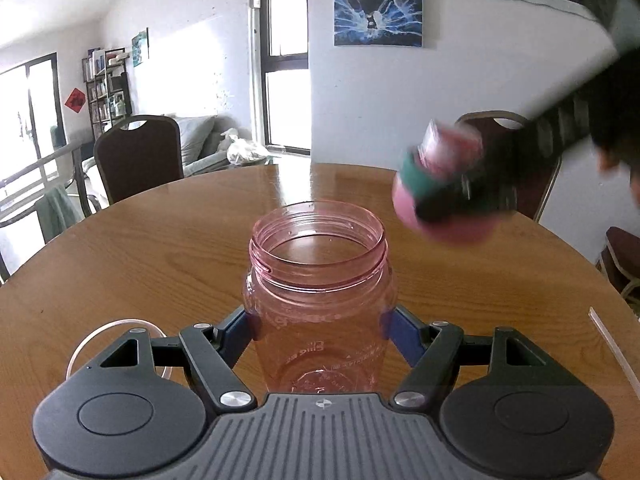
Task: Unscrew bottle cap and pour
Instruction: 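Lift the unscrewed lid off the bottle with the right gripper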
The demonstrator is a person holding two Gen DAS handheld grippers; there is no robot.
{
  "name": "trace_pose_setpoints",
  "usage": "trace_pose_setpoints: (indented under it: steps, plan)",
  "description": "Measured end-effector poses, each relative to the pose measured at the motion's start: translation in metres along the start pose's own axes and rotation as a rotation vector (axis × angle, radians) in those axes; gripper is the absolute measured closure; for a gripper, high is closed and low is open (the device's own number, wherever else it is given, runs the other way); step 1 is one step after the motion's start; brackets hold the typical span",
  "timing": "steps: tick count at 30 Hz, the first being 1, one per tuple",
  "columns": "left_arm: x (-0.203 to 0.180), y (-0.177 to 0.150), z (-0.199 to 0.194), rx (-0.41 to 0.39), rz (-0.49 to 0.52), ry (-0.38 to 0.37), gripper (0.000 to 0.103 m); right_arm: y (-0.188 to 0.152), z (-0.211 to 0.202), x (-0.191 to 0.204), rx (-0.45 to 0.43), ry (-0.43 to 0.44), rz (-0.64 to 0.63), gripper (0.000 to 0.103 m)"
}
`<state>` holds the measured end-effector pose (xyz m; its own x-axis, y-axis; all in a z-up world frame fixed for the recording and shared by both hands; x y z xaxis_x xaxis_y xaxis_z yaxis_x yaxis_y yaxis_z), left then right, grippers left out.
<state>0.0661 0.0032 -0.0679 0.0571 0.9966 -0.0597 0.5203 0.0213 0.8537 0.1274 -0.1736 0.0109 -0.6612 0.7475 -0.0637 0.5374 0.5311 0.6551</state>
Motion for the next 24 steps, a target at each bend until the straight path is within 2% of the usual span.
trace_pose_setpoints:
  steps: [12, 17, 24]
  plan:
    - [-0.012, -0.006, -0.008, 0.018, 0.012, -0.003, 0.031, -0.043, 0.053, -0.011, 0.002, 0.056, 0.057, 0.032]
    - [-0.011, -0.006, -0.006, 0.027, 0.018, 0.0, 0.031, -0.052, 0.078, -0.007, 0.03, 0.074, 0.024, 0.032]
    - [-0.014, -0.006, -0.003, 0.037, 0.022, 0.007, 0.031, -0.053, 0.101, 0.003, 0.066, 0.057, -0.035, 0.032]
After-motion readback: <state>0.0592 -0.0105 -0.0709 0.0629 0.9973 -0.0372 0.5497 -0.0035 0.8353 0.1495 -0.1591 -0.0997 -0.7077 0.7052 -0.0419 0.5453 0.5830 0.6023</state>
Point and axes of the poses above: each gripper's, at about its wrist camera, not at the fingertips, and z roughly the way its jaws point, x to its left, y to its top, the point moved 9 cm from there along z, roughly the way its jaws point, and after that the axes turned 6 degrees about -z, right-handed, at the moved point
